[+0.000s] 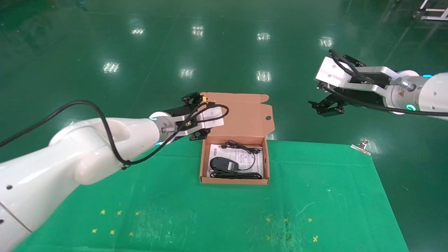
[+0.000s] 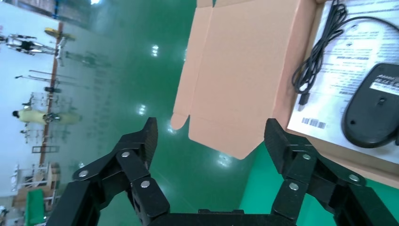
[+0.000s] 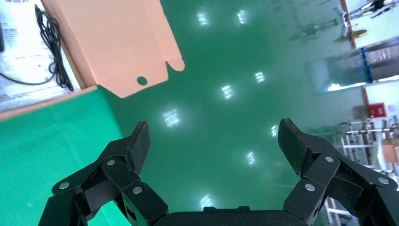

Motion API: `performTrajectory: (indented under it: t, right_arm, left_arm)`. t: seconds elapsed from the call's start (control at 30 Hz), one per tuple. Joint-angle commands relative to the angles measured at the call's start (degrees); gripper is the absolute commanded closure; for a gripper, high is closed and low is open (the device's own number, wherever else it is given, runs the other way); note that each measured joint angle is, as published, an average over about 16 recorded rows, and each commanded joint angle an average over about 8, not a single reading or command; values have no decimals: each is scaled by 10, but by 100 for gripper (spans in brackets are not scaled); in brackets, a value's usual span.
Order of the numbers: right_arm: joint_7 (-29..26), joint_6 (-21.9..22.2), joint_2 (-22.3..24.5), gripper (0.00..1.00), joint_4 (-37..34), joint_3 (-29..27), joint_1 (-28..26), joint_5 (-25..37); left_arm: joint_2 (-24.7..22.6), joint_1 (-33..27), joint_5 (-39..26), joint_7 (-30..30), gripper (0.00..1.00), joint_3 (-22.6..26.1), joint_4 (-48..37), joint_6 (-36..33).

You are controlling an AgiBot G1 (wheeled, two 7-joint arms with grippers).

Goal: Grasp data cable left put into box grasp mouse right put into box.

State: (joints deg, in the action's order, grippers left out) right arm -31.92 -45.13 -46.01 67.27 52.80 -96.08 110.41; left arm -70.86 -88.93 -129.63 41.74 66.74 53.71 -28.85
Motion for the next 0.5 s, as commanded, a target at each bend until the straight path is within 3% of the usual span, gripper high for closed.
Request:
performTrajectory:
  t: [0.03,0.5]
  right_arm:
    - [2,-7,0,0,0,-1,-3,0]
    - [53,-103,26,0,15,-89,81,-165]
  left_arm:
    - [6,0,9,-2,0,-6,3,-7]
    - [92,67,222,-78,0,-129,51,-144]
